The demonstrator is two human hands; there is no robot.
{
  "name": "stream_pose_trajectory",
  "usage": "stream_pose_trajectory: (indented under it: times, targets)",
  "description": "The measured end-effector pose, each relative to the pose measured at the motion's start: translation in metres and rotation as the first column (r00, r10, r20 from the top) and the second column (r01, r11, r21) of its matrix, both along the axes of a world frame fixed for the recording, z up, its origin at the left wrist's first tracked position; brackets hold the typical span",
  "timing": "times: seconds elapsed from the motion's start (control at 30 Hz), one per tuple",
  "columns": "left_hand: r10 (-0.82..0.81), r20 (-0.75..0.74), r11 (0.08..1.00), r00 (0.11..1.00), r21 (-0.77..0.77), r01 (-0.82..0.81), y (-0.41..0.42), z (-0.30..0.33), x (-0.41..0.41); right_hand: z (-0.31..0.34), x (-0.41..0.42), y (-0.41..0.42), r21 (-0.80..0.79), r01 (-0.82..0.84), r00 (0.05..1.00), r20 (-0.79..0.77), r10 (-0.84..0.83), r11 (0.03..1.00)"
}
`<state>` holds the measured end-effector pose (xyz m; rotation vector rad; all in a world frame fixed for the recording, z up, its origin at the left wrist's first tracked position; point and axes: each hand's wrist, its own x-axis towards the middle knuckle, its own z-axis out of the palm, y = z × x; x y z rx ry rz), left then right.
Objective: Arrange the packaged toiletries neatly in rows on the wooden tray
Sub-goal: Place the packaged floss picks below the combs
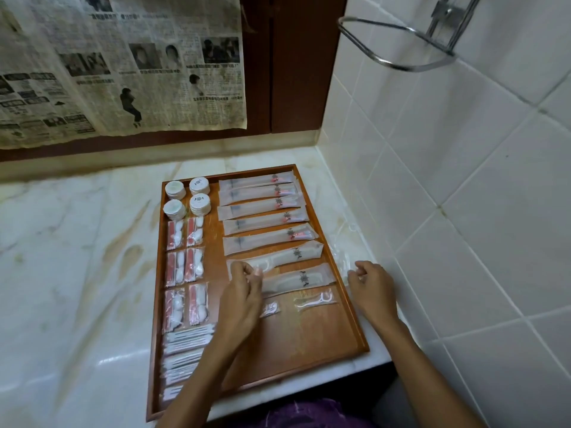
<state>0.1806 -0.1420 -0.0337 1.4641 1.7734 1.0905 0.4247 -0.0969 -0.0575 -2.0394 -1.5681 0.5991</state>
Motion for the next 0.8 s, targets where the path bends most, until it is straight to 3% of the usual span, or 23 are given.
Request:
stream_pose_trajectory:
  times: [0.23, 0.37, 0.5, 0.63, 0.8]
  targets:
    - [-0.136, 0.043, 0.980, 0.990, -0.141, 0.140, -0.006, -0.009, 0.002, -0.003, -0.002, 0.028, -0.028, -0.025, 0.999, 0.041, 0.026, 0.999]
    - [-0.089, 0.108, 0.976, 0.990, -0.187, 0.108, -0.007, -0.005, 0.001, 0.005, -0.003, 0.028, 0.042, 0.081, 0.974, -0.216, -0.070, 0.996]
    - [-0.024, 0.238, 0.969, 0.971, -0.232, 0.081, 0.000, 0.006, 0.005, 0.018, 0.004, 0.026, -0.085, 0.192, 0.781, -0.590, -0.205, 0.978]
    - [-0.103, 0.186, 0.964, 0.977, -0.221, 0.144, 0.004, 0.017, 0.009, 0.029, 0.010, 0.019, -0.281, 0.060, 0.414, -0.866, -0.281, 0.958]
    - [-0.098, 0.202, 0.939, 0.974, -0.306, 0.158, 0.001, 0.019, 0.008, 0.033, 0.011, 0.003, -0.306, -0.046, 0.423, -0.868, -0.259, 0.951]
